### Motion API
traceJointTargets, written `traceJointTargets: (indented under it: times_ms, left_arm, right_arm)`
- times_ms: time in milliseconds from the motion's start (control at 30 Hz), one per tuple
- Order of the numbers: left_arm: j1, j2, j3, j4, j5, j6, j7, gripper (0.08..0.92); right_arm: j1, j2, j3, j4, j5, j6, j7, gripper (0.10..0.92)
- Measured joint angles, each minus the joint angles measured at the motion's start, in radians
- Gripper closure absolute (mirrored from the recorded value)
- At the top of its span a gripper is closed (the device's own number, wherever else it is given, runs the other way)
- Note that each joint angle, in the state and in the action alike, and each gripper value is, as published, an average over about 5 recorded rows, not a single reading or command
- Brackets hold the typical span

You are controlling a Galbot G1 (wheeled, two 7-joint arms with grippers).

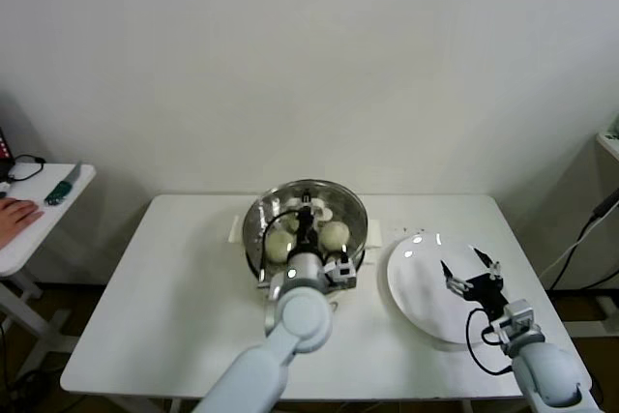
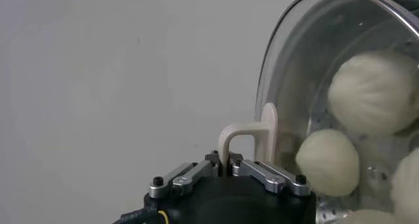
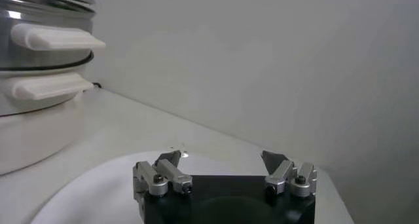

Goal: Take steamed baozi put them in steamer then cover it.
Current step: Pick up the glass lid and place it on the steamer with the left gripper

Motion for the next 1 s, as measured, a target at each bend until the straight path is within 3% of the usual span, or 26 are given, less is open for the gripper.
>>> traceJointTargets:
  times_ms: [1000]
  left_arm:
    - [-0.011,0.013,0.01,0.051,-0.002,0.0,-0.043,0.846]
  right_arm:
    - [-0.005,0.015,0.007,-0.006,-0.012,0.012,-0.014,0.203]
